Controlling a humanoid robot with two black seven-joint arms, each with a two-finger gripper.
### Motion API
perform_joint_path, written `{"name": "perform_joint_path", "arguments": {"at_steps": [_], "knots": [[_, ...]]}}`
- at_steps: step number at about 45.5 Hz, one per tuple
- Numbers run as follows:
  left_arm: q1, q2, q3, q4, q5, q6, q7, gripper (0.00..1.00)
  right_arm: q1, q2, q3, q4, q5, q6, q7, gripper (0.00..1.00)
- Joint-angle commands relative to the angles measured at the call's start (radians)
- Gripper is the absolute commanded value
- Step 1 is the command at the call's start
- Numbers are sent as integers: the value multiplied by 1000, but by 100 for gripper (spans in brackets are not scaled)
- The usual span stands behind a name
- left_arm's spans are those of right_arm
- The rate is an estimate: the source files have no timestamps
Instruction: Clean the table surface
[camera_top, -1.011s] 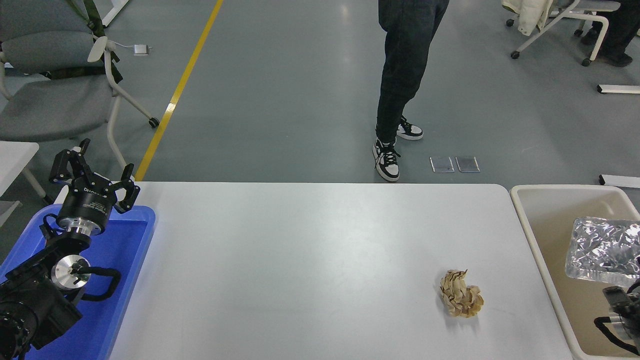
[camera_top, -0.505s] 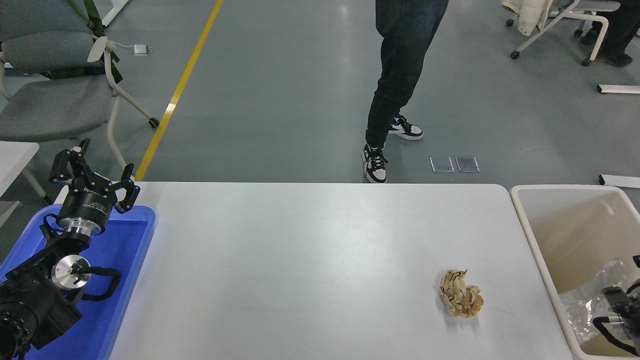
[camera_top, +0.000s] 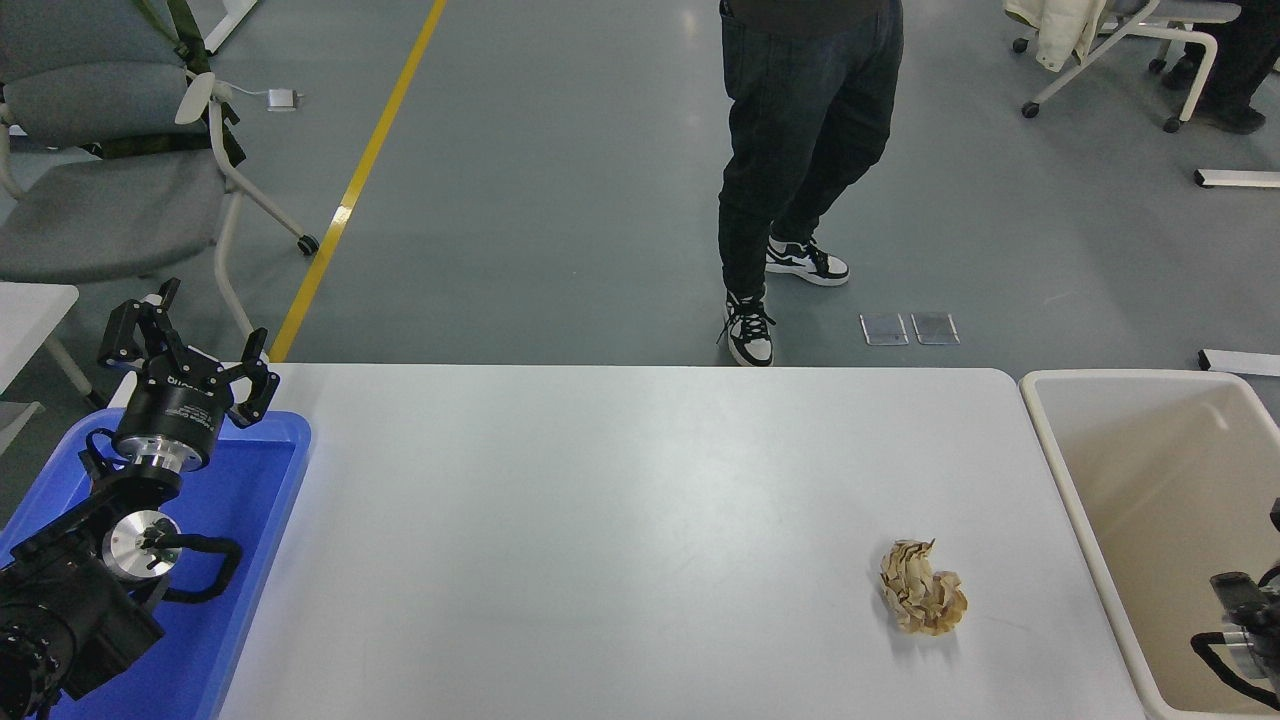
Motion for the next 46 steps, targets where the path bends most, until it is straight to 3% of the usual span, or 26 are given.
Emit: {"name": "perform_joint_path", "arguments": {"at_steps": [1,12,18,24,30,35,46], "knots": [[0,0,0,0,0,0,0,100,22,-91,162,183,1,28,4,100],[0,0,0,0,0,0,0,100,8,-209,515,437,-10,34,11,100],[0,0,0,0,0,0,0,100,-21,-260,645,584,-11,97,11,100],[0,0,0,0,0,0,0,100,-72,-286,829,701,-11,223,11,100],[0,0,0,0,0,0,0,100,-131,-266,1157,718,-18,456,13,100],[0,0,0,0,0,0,0,100,-155,-225,1288,757,-50,563,18,100],[0,0,0,0,0,0,0,100,-219,-104,1460,851,-186,760,168,100]]}}
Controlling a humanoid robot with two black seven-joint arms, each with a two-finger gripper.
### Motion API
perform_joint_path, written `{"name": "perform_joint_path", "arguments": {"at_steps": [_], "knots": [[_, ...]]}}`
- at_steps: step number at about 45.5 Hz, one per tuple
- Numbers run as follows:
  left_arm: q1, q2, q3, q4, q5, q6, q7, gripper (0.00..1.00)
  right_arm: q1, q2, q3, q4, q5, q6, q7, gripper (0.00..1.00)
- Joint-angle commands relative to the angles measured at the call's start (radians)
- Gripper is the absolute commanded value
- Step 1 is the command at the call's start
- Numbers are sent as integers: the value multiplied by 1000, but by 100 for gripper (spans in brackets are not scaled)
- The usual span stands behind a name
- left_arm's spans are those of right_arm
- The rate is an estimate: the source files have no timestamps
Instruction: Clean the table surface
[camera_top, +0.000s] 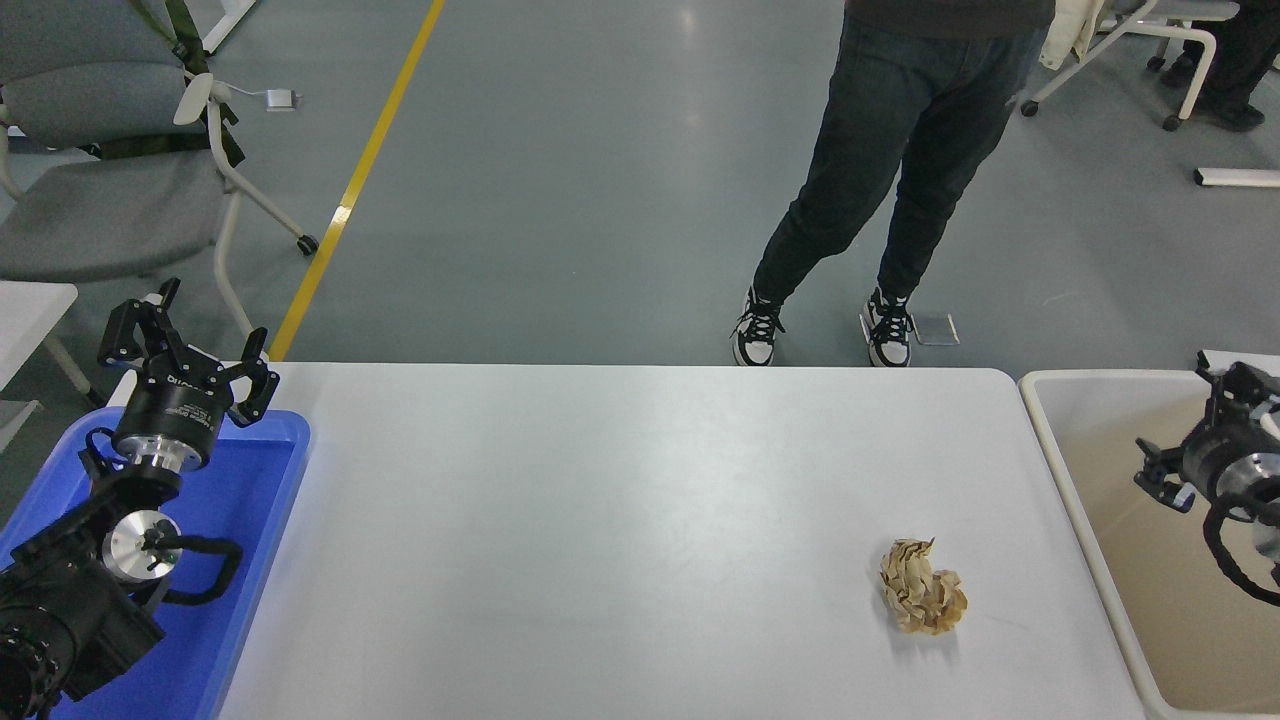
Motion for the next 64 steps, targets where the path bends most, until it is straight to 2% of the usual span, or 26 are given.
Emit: {"name": "perform_joint_path", "arguments": {"at_steps": [1,8,30,34,41,49,54,64], "knots": [[0,0,0,0,0,0,0,100,-65,94,217,101,-94,203,121,100],[0,0,0,0,0,0,0,100,-70,143,196,105,-95,206,141,100],[0,0,0,0,0,0,0,100,-62,151,107,90,-95,166,201,100],[-2,0,0,0,0,-2,0,100,-61,154,99,101,-95,123,202,100],[-2,0,0,0,0,-2,0,100,-27,183,12,120,-94,-24,194,100],[-2,0,0,0,0,-2,0,100,-21,183,-30,214,-95,-90,179,100],[-2,0,0,-2,0,-2,0,100,-12,157,-91,245,-97,-107,153,100],[-2,0,0,-2,0,-2,0,100,95,4,-338,275,-141,-86,150,100]]}}
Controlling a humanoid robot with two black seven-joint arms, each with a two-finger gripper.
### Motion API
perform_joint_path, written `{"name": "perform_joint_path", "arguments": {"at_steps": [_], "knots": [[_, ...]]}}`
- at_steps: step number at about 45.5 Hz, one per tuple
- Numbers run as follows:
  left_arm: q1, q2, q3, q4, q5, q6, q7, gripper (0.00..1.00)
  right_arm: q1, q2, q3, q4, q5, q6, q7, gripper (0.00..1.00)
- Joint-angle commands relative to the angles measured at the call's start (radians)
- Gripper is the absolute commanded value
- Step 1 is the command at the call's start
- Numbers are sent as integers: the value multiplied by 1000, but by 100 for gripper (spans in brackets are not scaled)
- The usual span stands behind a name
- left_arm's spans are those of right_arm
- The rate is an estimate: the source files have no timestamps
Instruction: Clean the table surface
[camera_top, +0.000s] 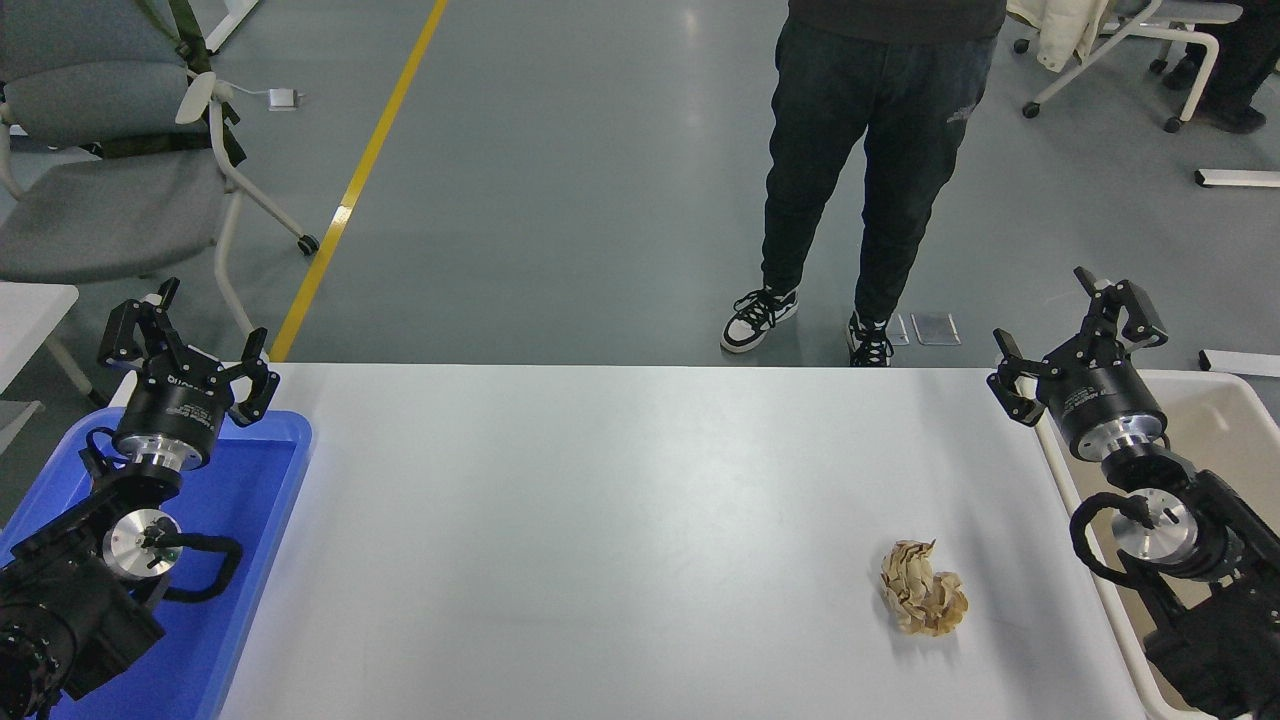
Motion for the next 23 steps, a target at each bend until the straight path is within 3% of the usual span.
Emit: {"name": "perform_joint_path", "arguments": {"at_steps": [1,12,23], "knots": [[0,0,0,-1,0,0,0,100,95,-139,-226,71,-33,-4,-19,100],[0,0,0,1,0,0,0,100,231,-331,-574,274,-208,48,-106,100],[0,0,0,1,0,0,0,100,296,-399,-678,390,-223,86,-263,100]]}}
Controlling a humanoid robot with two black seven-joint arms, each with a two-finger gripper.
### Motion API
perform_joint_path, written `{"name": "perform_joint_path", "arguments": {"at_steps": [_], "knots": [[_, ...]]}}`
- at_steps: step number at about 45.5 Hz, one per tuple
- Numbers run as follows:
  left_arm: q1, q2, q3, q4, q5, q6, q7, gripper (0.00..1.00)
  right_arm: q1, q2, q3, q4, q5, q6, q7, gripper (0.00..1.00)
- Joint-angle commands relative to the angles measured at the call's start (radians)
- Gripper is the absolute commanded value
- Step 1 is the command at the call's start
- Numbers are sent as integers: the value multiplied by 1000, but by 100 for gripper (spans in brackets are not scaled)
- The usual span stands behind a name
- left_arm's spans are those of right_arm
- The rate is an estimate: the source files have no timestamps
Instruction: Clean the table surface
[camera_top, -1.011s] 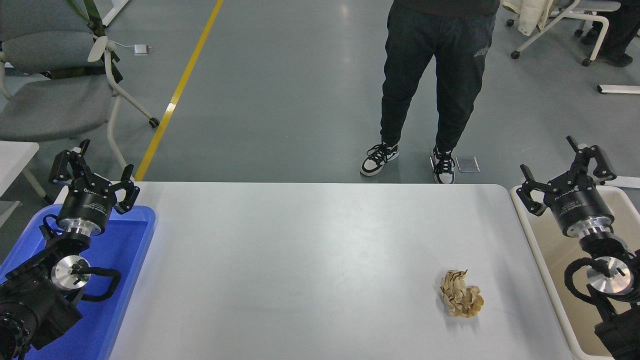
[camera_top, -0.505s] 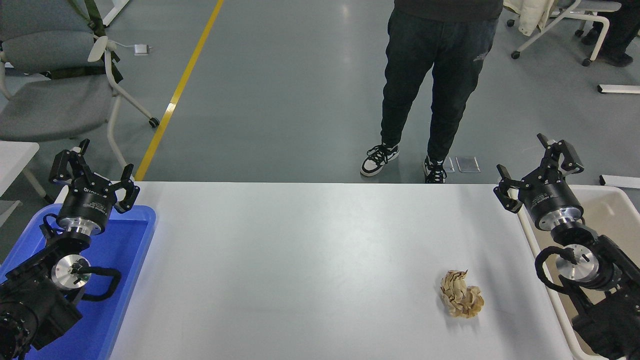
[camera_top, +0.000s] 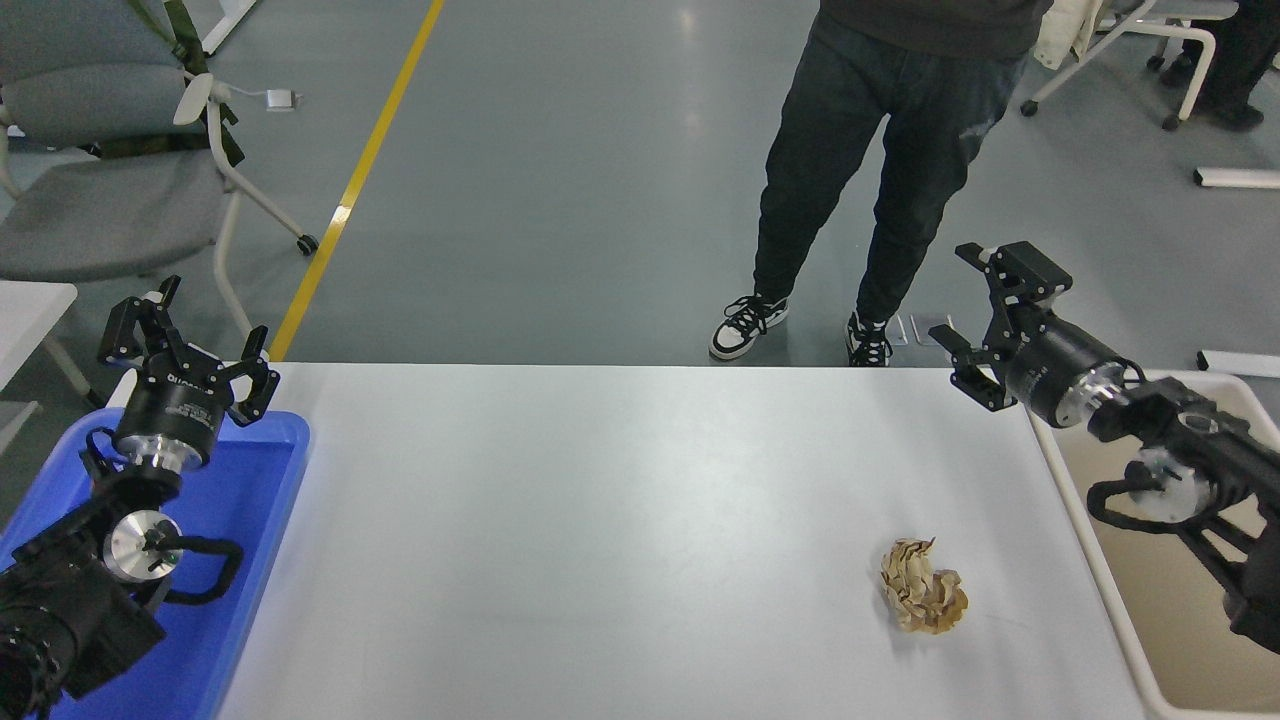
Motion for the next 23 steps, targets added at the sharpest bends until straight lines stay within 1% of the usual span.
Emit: {"name": "perform_joint_path", "arguments": {"at_steps": [1,4,8,11,15,18,23], "knots": [[0,0,0,0,0,0,0,100,71,-94,-151,147,-50,46,-146,100],[0,0,0,-1,0,-1,0,100,77,-105,-168,199,-87,52,-221,100],[0,0,0,0,0,0,0,100,91,-105,-186,245,-214,52,-343,100],[-1,0,0,0,0,0,0,100,101,-99,-202,263,-311,54,-396,100],[-1,0,0,-1,0,0,0,100,129,-94,-257,266,-424,86,-423,100],[0,0,0,-1,0,-1,0,100,166,-85,-326,263,-509,142,-439,100],[-1,0,0,-1,0,-1,0,100,197,-79,-396,259,-555,218,-437,100]]}}
